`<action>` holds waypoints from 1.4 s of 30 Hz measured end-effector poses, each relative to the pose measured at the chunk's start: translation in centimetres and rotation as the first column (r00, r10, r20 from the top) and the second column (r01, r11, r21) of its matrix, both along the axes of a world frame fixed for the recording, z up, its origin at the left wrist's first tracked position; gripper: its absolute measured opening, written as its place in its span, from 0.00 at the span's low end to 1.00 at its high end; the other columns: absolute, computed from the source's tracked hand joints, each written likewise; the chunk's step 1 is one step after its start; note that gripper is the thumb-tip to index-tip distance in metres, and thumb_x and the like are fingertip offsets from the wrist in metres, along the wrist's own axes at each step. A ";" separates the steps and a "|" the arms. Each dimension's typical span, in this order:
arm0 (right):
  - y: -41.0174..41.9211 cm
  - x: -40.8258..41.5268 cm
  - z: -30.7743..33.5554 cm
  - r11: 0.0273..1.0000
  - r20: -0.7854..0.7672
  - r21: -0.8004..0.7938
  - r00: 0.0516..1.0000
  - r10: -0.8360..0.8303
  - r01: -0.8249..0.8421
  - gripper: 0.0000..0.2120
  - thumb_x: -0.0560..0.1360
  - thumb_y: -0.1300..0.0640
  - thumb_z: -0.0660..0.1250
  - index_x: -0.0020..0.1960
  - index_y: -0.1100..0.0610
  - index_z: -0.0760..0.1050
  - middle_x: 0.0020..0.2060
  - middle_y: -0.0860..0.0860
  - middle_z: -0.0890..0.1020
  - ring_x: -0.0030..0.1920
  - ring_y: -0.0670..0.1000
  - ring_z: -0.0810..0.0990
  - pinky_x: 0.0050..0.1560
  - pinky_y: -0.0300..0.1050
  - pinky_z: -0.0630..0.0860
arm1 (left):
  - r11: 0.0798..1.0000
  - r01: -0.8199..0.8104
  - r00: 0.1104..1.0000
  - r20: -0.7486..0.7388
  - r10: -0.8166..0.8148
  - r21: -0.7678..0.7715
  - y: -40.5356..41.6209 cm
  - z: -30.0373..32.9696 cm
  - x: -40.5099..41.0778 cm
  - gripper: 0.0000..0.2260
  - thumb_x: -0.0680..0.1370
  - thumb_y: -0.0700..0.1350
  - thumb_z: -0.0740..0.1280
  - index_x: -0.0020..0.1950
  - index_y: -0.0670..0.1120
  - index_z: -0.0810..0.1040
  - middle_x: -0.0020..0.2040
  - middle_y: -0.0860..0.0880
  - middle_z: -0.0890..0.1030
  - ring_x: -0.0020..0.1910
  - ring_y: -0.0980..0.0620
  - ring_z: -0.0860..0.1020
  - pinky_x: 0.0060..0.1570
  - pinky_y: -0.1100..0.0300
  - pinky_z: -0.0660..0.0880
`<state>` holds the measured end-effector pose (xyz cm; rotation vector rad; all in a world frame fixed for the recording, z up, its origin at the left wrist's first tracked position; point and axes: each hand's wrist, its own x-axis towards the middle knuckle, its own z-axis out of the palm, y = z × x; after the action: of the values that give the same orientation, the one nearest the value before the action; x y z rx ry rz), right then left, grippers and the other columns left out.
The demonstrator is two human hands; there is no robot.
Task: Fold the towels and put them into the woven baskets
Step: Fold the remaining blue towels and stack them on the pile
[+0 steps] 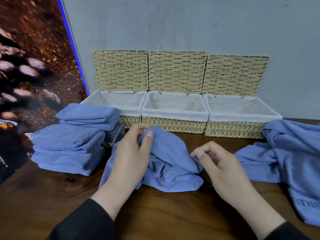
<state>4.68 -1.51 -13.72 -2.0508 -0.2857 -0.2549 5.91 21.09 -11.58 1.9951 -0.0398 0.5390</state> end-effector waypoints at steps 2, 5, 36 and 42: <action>0.7 -0.2 -0.3 0.994 -0.096 -0.056 0.992 0.085 -0.091 0.01 0.79 0.48 0.68 0.50 0.43 0.78 0.46 0.45 0.84 0.48 0.47 0.82 0.52 0.50 0.78 | 0.981 0.115 0.991 -0.091 -0.102 0.154 -0.7 -0.2 -0.5 0.17 0.82 0.53 0.64 0.70 0.61 0.71 0.60 0.64 0.77 0.60 0.67 0.74 0.56 0.73 0.68; 1.3 -0.3 -0.9 0.966 -0.142 -0.179 0.977 0.161 -0.186 0.13 0.76 0.51 0.73 0.56 0.37 0.75 0.49 0.37 0.82 0.52 0.39 0.79 0.50 0.35 0.73 | 0.921 0.244 0.958 -0.225 -0.179 0.303 -1.7 -0.5 -0.8 0.24 0.79 0.59 0.66 0.73 0.67 0.65 0.45 0.58 0.81 0.42 0.62 0.78 0.42 0.70 0.71; -1.3 -0.1 1.3 0.997 -0.116 0.047 0.991 0.068 -0.063 0.14 0.75 0.53 0.74 0.33 0.54 0.73 0.28 0.45 0.70 0.31 0.43 0.67 0.33 0.36 0.64 | 0.944 0.194 0.971 -0.085 -0.224 -0.268 -1.3 1.2 -1.5 0.11 0.81 0.43 0.69 0.59 0.58 0.84 0.56 0.65 0.83 0.59 0.69 0.77 0.63 0.64 0.74; -3.4 0.1 1.2 0.991 -0.179 -0.134 0.984 -0.019 -0.005 0.22 0.76 0.53 0.73 0.34 0.58 0.62 0.31 0.51 0.60 0.31 0.49 0.59 0.34 0.45 0.56 | 0.876 0.064 0.994 0.105 -0.015 -0.478 0.7 3.0 -2.4 0.10 0.82 0.47 0.68 0.58 0.60 0.84 0.56 0.66 0.83 0.59 0.66 0.79 0.62 0.60 0.75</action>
<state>4.79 -4.95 -12.55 -2.1909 -0.1879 -0.0538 3.50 21.76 -8.58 1.4764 -0.0054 0.5581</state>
